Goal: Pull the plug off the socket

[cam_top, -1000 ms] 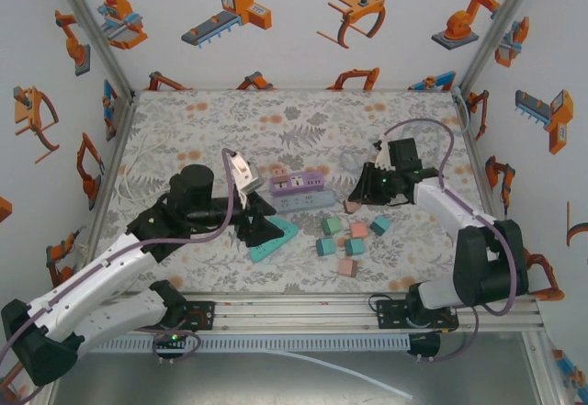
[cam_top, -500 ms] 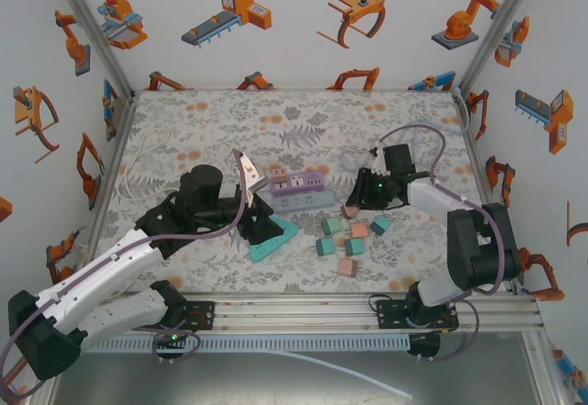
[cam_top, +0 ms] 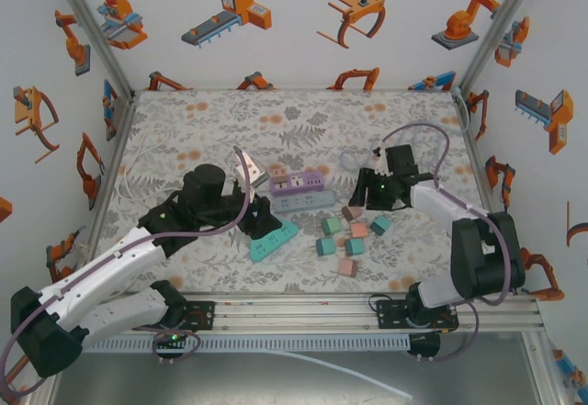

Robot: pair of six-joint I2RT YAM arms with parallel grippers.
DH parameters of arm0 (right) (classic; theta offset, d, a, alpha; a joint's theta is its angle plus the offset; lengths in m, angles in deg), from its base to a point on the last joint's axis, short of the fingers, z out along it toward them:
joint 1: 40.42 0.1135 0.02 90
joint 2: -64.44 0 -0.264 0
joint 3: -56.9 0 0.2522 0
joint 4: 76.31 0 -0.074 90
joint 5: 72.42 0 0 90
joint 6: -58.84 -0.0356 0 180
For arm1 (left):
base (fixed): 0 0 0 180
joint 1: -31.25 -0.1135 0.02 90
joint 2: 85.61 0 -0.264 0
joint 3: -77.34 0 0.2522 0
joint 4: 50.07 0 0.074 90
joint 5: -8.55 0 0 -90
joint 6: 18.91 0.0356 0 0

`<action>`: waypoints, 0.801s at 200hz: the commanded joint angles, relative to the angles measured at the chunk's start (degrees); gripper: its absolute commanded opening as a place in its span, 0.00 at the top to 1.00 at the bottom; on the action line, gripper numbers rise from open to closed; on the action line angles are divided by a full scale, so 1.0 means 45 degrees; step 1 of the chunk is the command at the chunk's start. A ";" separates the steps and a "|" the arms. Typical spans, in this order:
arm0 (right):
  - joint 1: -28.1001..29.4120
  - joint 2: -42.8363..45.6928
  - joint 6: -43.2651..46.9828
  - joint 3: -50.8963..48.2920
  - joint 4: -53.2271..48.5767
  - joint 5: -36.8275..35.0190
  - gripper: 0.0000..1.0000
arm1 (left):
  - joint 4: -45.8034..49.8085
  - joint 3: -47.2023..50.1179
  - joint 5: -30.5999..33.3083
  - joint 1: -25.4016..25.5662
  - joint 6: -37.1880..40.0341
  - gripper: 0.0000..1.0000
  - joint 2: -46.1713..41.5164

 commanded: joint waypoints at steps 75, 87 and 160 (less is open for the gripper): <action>0.1954 0.3039 0.4986 0.1686 0.1181 0.0283 0.46 | -0.0973 -0.0399 0.4284 -0.0427 -0.3203 0.41 0.0543; 0.2305 0.2848 0.6700 0.1959 0.1576 0.1130 0.46 | -0.1496 -0.0208 0.4313 -0.0683 -0.3626 0.41 0.0851; 0.4090 0.0321 1.4958 0.4110 0.1686 0.3192 0.39 | -0.1526 -0.1286 0.5228 -0.2547 -0.5200 0.43 0.3647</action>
